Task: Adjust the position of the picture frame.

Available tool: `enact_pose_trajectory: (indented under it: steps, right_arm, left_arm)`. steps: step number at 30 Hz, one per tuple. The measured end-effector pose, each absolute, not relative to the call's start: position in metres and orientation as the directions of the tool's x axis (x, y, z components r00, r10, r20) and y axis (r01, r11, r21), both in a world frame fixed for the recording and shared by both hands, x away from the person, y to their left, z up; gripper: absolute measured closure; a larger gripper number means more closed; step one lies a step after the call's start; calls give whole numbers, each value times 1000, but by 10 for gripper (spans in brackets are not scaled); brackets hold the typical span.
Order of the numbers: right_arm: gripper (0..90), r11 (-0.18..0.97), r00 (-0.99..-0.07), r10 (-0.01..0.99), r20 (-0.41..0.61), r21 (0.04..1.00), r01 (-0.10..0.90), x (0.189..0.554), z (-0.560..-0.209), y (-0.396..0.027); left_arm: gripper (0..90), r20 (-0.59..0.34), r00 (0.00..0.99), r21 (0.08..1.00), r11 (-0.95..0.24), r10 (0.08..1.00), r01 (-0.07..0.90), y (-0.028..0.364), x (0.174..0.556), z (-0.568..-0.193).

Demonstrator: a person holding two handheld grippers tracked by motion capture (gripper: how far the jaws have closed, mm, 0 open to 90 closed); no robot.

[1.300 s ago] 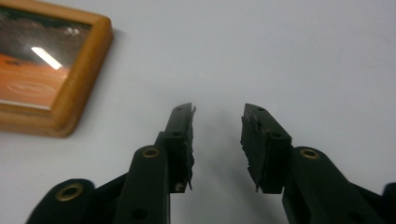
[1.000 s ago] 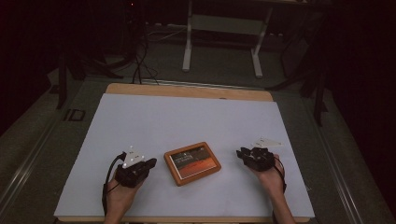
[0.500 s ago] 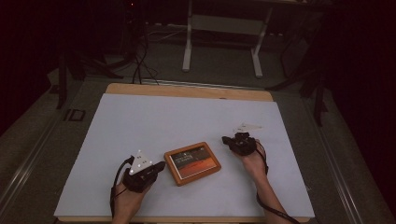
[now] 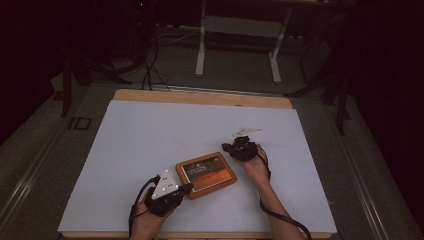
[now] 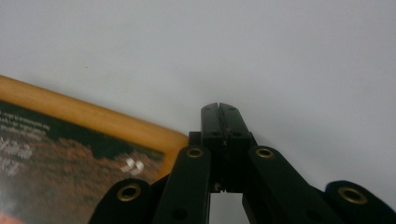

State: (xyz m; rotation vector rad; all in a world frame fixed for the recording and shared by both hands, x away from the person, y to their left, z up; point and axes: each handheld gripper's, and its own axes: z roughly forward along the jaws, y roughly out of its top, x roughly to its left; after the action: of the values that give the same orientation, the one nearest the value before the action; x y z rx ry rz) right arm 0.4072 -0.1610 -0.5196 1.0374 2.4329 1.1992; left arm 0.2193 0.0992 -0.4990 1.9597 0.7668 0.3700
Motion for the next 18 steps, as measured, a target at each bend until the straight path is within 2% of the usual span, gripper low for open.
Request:
enact_pose_trajectory:
  steps: [10, 18]
  right_arm:
    - [900, 430, -738, 665, 115, 749, 504, 414, -523, -136]
    - [900, 449, -746, 655, 119, 733, 511, 416, -524, -129]
  left_arm:
    - [894, -55, 814, 849, -402, 578, 342, 79, 210, -509]
    - [895, -17, 817, 818, -462, 576, 343, 73, 210, -517]
